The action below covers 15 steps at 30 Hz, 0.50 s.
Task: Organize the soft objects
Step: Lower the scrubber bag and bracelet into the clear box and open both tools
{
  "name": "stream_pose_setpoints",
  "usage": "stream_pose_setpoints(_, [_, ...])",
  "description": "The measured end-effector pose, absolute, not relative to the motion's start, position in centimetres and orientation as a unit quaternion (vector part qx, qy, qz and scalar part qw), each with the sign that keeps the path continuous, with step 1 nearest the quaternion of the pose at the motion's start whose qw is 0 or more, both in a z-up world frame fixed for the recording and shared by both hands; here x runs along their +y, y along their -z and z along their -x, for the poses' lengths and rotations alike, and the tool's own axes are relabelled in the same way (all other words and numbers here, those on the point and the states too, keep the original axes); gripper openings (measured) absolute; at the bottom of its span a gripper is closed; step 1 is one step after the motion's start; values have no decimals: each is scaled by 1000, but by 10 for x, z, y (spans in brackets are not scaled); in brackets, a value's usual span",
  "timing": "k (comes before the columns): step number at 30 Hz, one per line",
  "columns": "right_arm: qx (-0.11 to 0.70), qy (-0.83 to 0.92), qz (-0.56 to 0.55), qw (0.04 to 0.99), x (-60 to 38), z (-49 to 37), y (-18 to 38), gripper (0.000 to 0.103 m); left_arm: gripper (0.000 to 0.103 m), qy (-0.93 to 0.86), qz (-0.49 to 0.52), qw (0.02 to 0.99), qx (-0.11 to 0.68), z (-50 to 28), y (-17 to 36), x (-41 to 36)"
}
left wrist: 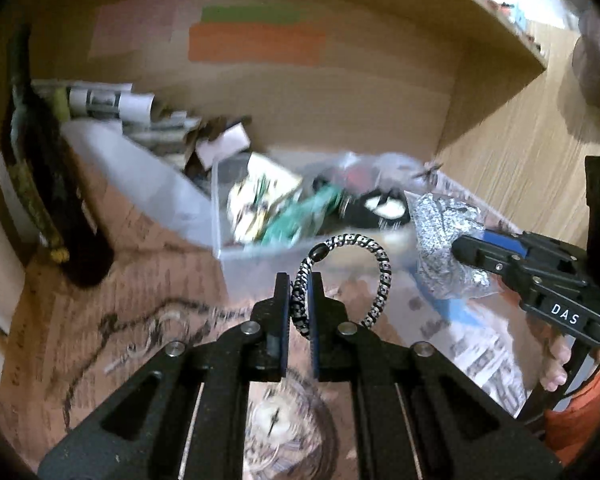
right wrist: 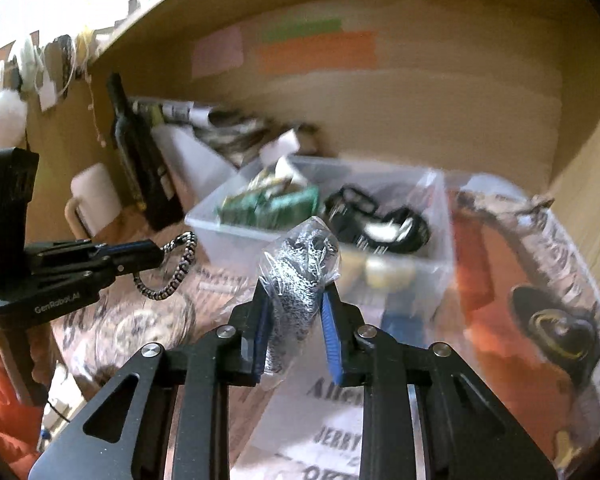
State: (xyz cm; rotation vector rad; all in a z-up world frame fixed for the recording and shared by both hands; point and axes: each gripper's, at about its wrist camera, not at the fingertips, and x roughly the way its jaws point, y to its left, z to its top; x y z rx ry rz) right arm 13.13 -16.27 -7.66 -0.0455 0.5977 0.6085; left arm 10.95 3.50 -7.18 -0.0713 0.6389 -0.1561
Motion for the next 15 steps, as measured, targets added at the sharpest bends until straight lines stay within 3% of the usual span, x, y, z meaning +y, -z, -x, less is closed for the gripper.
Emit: stream_pose_setpoints(15, [226, -249, 2, 942, -179, -176, 40, 22, 7, 82, 20, 958, 275, -169, 44, 14])
